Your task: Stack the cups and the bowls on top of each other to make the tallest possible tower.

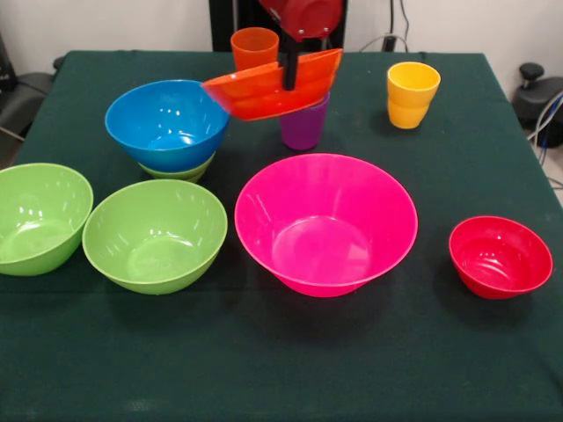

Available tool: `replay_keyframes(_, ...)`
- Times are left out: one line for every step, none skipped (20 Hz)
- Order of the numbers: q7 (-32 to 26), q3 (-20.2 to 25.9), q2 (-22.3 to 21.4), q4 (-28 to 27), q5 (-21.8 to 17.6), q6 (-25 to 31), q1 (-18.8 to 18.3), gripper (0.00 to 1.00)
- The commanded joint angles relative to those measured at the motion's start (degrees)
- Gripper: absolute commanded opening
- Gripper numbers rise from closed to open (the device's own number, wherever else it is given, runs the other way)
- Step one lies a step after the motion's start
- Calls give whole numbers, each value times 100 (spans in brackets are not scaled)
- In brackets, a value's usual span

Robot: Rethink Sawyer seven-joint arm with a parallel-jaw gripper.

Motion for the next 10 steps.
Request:
replay_keyframes(-1601, 820, -206, 668, -648, -180, -276, 0)
replay_keyframes(-1568, 862, -237, 712, -682, -195, -293, 0)
replay_keyframes(-1528, 906, -265, 750, -695, -192, -319, 0)
replay_keyframes(-1505, 950, -299, 783, -708, -185, -338, 0)
replay_keyframes(-1483, 1007, -329, 808, -690, -155, -380, 0)
replay_keyframes(-1465, 1064, -354, 814, -673, -126, -418, 0)
replay_keyframes(-1421, 1112, -387, 849, -650, -102, -429, 0)
replay_keyframes(-1384, 1159, -427, 881, -631, -68, -433, 0)
replay_keyframes(-1359, 1189, -484, 895, -610, -9, -447, 0)
replay_keyframes(-1319, 1199, -547, 903, -600, 64, -428, 0)
